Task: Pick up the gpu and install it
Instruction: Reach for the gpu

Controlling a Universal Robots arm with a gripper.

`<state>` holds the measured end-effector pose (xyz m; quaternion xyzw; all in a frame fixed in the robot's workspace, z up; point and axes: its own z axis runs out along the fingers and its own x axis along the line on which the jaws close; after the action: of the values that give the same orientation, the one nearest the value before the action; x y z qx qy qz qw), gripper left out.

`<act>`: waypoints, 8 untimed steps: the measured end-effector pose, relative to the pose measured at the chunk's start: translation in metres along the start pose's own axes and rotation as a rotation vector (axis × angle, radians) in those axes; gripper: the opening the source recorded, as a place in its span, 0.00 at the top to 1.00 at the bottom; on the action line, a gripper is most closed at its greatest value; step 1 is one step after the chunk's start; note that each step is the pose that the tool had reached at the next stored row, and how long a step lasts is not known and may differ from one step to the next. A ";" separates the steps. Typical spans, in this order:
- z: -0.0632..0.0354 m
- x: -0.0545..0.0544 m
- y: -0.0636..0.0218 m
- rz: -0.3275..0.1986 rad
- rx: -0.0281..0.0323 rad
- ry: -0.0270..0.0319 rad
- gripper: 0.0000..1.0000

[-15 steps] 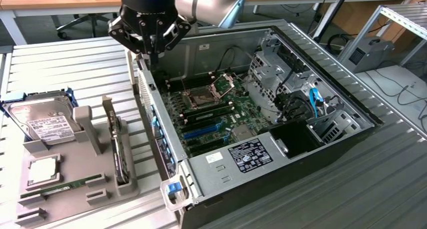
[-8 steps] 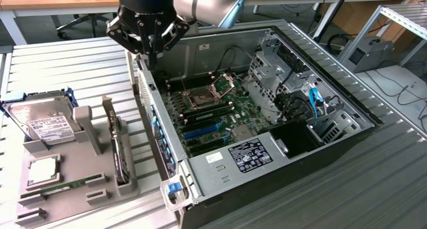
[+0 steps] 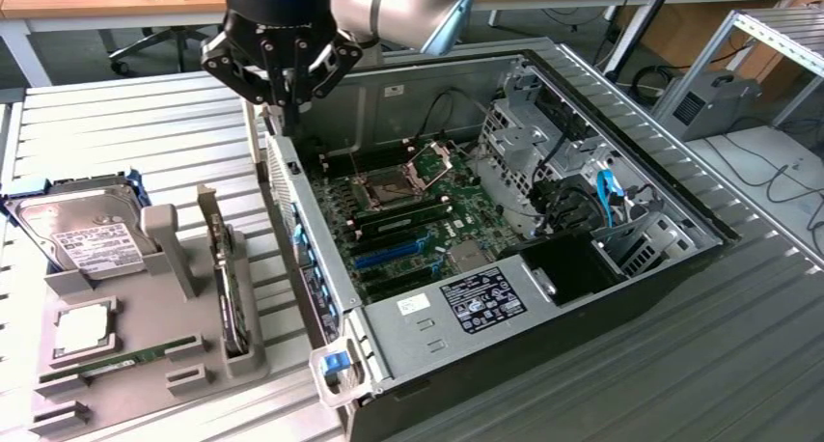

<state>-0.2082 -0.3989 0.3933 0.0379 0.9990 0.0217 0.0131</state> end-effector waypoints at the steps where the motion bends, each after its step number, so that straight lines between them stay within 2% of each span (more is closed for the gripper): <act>1: -0.0001 0.000 0.0000 0.000 0.0001 0.0001 0.89; 8: -0.0002 0.006 -0.0005 0.000 0.0000 0.0000 0.89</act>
<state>-0.2143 -0.3989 0.3933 0.0378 0.9990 0.0217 0.0131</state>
